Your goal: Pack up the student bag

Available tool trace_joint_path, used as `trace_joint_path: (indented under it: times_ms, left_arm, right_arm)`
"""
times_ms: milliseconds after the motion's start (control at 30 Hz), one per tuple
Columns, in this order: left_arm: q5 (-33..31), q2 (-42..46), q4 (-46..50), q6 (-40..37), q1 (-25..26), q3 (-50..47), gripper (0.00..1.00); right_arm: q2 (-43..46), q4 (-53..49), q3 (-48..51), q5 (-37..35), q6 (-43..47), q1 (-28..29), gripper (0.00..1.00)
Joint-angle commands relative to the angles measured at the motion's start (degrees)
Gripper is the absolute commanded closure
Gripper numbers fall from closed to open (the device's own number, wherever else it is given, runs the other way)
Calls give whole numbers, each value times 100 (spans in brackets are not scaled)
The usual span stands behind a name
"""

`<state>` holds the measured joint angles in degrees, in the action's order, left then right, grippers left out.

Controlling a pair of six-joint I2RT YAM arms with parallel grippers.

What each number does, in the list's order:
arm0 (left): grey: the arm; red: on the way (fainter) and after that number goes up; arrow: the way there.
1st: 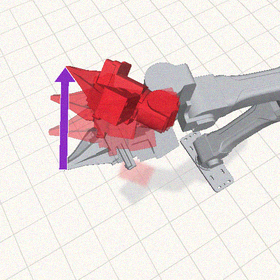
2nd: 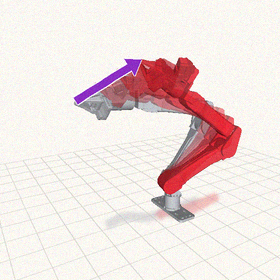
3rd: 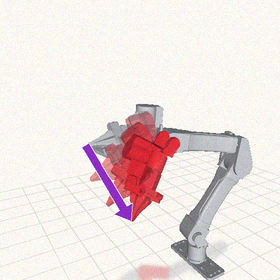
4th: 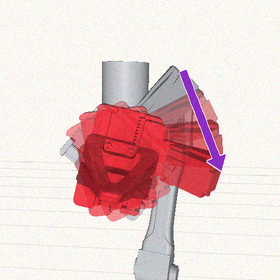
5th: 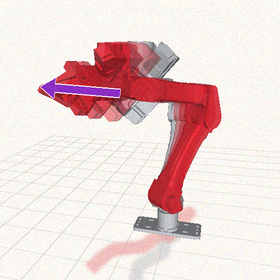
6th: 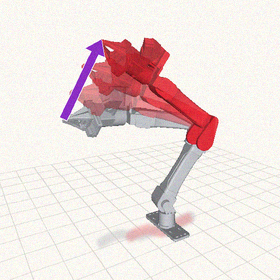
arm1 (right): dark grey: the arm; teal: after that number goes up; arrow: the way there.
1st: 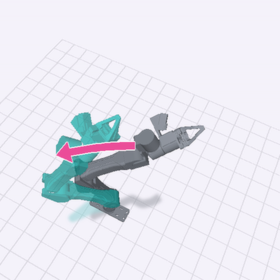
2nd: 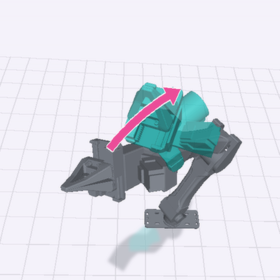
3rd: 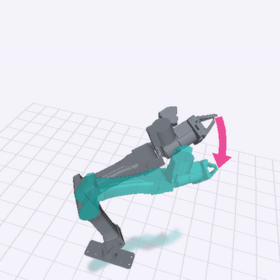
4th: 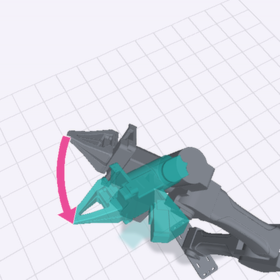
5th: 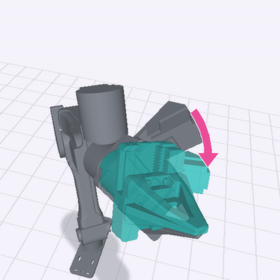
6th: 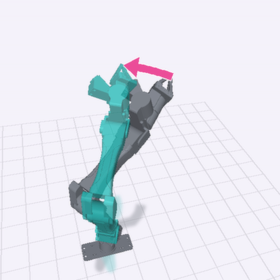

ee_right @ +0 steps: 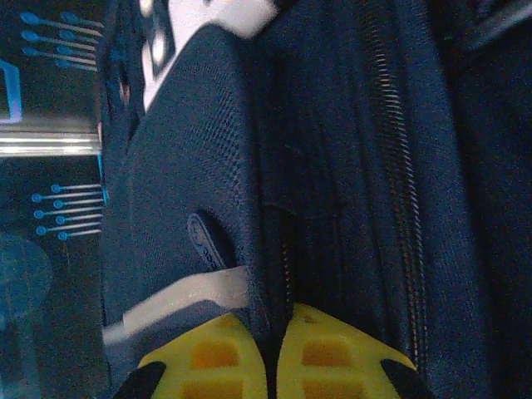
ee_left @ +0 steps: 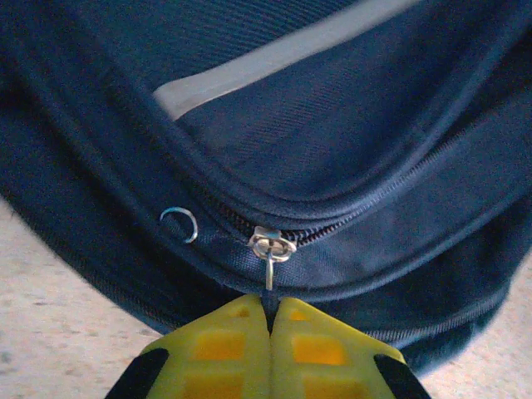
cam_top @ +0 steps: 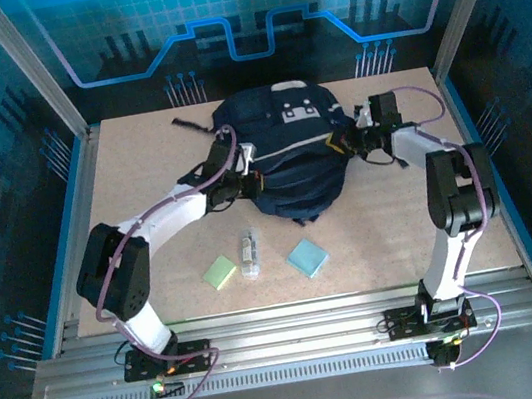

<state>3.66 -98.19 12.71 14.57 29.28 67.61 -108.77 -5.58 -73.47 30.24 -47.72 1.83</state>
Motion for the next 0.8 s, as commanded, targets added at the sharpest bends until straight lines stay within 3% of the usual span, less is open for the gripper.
trace_joint_path:
  times_ms: [0,133,233,467,600,700,767]
  left_arm:
    - [297,143,21,230,342,123,100]
    - [655,-414,20,294,423,728,100]
    - [688,-798,116,176,523,1241,100]
    - [902,-1293,385,43,757,2026,100]
    - [941,-1271,380,76,872,1970,100]
    - [1029,-1089,150,259,871,1568,100]
    - [1037,-955,9,308,871,1320,100]
  right_arm:
    - [-204,191,-595,-585,-34,-260,84]
    - [164,53,-424,-699,-90,-259,38]
    - [730,-98,70,-798,-58,-238,26]
    - [1687,-73,1197,-823,-268,169,24]
    - [1381,640,1366,-614,-779,419,24]
    - [1002,1341,1433,-504,-1199,574,29]
    - [735,1243,1235,-634,-1133,723,46]
